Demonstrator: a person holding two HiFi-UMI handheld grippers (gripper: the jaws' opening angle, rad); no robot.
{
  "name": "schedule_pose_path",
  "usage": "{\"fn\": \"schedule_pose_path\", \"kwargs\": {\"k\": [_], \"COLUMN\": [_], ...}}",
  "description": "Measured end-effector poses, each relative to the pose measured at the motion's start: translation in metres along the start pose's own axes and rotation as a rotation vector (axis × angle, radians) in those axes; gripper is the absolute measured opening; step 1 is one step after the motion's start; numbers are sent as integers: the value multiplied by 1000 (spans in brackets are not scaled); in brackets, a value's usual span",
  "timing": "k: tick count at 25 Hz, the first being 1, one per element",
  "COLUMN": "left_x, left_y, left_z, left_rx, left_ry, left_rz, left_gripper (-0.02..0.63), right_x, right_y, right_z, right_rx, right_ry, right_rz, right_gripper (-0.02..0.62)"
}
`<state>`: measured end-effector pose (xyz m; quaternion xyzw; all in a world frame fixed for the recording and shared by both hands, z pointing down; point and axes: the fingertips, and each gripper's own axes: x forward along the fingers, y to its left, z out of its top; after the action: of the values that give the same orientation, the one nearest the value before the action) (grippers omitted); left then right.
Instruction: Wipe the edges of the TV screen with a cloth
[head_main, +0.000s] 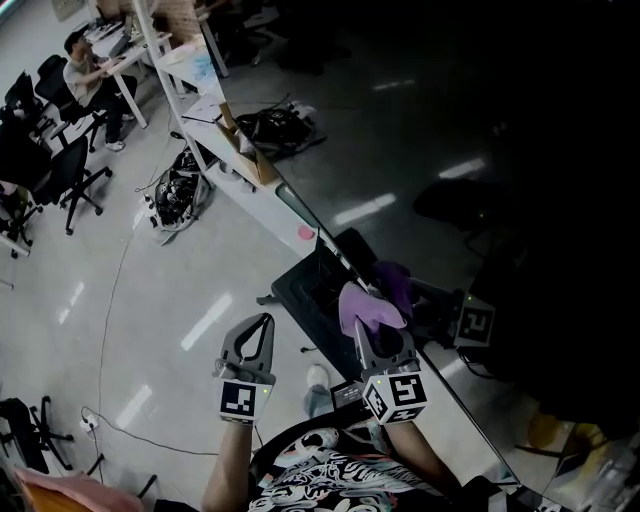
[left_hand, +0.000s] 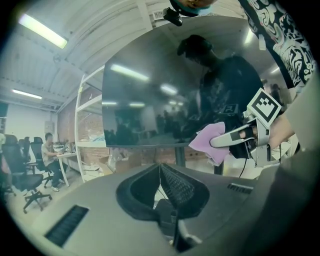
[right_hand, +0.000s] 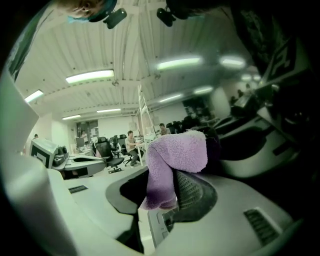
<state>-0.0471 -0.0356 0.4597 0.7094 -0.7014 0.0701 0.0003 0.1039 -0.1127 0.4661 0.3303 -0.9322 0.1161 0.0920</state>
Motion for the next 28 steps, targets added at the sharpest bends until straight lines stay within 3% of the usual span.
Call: {"fn": "schedule_pose_path", "kwargs": {"k": [14,20,28], "left_x": [2,7,19], "left_y": [32,64,123], "left_z": [6,-4,-4], "left_rx": [38,11,34], "left_ry": [0,-10,-3], "left_rz": [54,77,81], "left_gripper": [17,17,17], "right_x": [35,59,99], "right_y": [5,10,15], "right_z": [14,11,14], "right_rx": [66,58,51], "right_ry": [-18,4,33], "right_rz": [-24,-39,-88], "right_gripper": [149,149,149]}}
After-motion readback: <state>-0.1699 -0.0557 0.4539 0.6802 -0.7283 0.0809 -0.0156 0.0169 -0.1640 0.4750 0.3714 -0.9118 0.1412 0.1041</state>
